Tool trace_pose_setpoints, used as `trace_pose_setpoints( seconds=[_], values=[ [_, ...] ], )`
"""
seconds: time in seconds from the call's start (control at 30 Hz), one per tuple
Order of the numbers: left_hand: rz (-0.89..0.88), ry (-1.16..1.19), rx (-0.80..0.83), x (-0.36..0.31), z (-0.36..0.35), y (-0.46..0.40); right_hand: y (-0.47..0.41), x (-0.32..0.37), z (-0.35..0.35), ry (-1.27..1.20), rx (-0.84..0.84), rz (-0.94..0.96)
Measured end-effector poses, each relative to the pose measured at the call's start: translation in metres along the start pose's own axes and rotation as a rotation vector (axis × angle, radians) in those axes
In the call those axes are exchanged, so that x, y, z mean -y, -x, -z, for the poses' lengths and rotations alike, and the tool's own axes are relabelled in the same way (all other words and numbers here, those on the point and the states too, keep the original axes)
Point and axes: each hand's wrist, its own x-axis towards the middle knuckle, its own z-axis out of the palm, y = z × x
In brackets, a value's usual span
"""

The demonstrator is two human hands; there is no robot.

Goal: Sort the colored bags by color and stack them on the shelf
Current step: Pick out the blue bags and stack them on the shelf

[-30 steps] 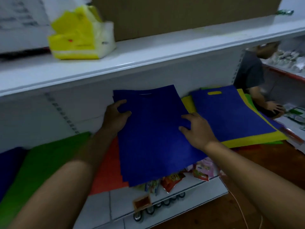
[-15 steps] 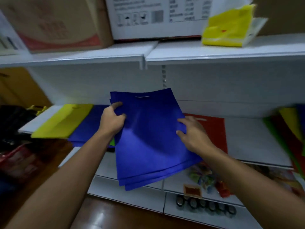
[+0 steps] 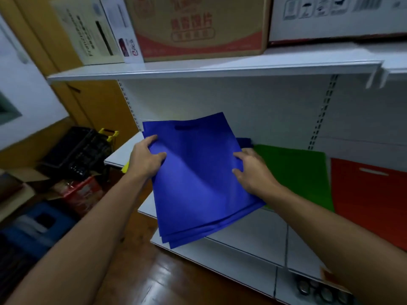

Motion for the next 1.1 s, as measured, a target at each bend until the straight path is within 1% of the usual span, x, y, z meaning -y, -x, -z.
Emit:
trace_pose_setpoints(
  seconds=[0.17, 0.3, 0.47, 0.6, 0.67, 0.73, 0.83, 0.97, 1.1],
  values=[
    [0.027, 0.005, 0.026, 0.023, -0.007, -0.037, -0.044, 0.007, -0.029, 0.003, 0.021, -0.058],
    [0.014, -0.011, 0.098, 0.033, -0.025, -0.079, -0.078, -0.007, -0.048, -0.027, 0.045, -0.064],
    [0.008, -0.034, 0.15, 0.041, -0.06, -0.132, -0.112, -0.033, -0.059, -0.068, 0.055, -0.173],
    [-0.009, -0.129, 0.167, 0.046, -0.098, -0.169, -0.124, -0.054, -0.062, -0.021, 0.052, -0.266],
    [-0.065, -0.205, 0.198, 0.048, -0.118, -0.182, -0.128, -0.062, -0.067, 0.035, 0.064, -0.312],
    [-0.109, -0.26, 0.262, 0.052, -0.137, -0.195, -0.132, -0.069, -0.076, 0.075, 0.081, -0.365],
    [-0.114, -0.307, 0.392, 0.065, -0.163, -0.214, -0.14, -0.073, -0.093, 0.149, 0.109, -0.43],
    [-0.111, -0.359, 0.549, 0.081, -0.187, -0.232, -0.148, -0.075, -0.116, 0.308, 0.166, -0.472],
    [-0.152, -0.497, 0.688, 0.102, -0.2, -0.245, -0.149, -0.077, -0.135, 0.375, 0.191, -0.488]
  ],
)
